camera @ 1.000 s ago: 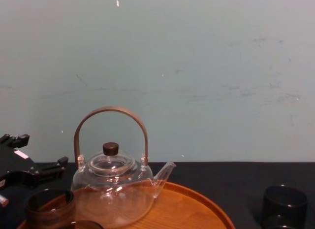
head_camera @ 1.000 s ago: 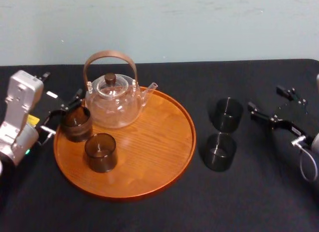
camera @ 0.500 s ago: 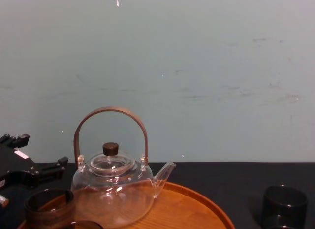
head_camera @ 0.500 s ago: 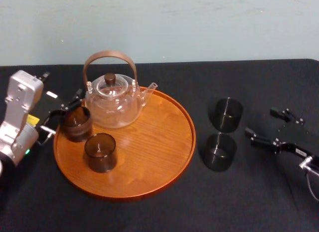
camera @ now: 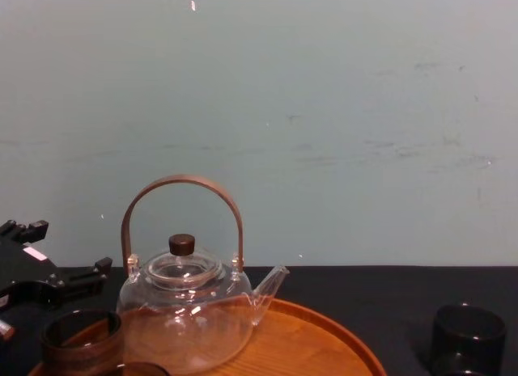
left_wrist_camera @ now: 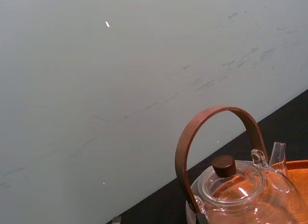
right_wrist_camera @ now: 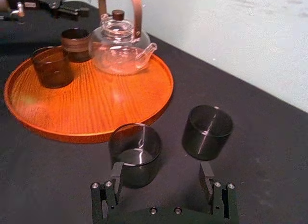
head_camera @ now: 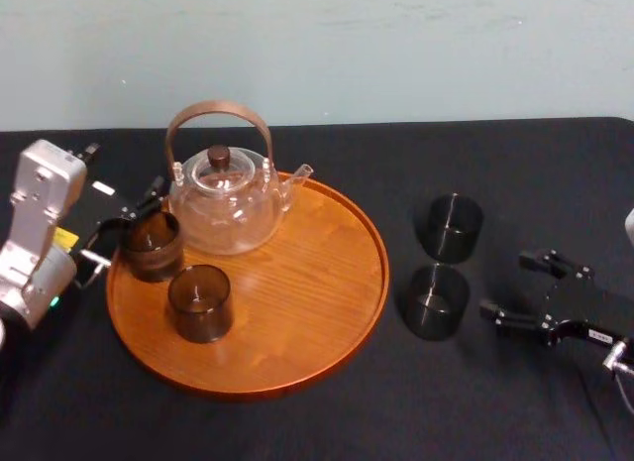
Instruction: Pick up the glass from the table and place it on the tray.
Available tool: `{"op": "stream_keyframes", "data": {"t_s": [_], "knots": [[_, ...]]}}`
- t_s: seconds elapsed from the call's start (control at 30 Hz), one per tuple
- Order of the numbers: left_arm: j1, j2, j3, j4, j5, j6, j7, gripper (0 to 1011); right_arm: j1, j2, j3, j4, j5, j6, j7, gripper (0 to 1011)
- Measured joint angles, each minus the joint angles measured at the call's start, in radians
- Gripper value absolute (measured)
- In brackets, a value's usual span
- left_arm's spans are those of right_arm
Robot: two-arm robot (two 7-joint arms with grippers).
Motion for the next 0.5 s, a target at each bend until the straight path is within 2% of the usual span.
{"op": "stream_keyframes", "data": {"t_s": [0.5], "knots": [[0.0,0.0,0.0,0.0,0.0,0.0,0.0,1001,0.004,0.008,-0.022,-0.006,-0.012,0.017,0.061,1002]]}}
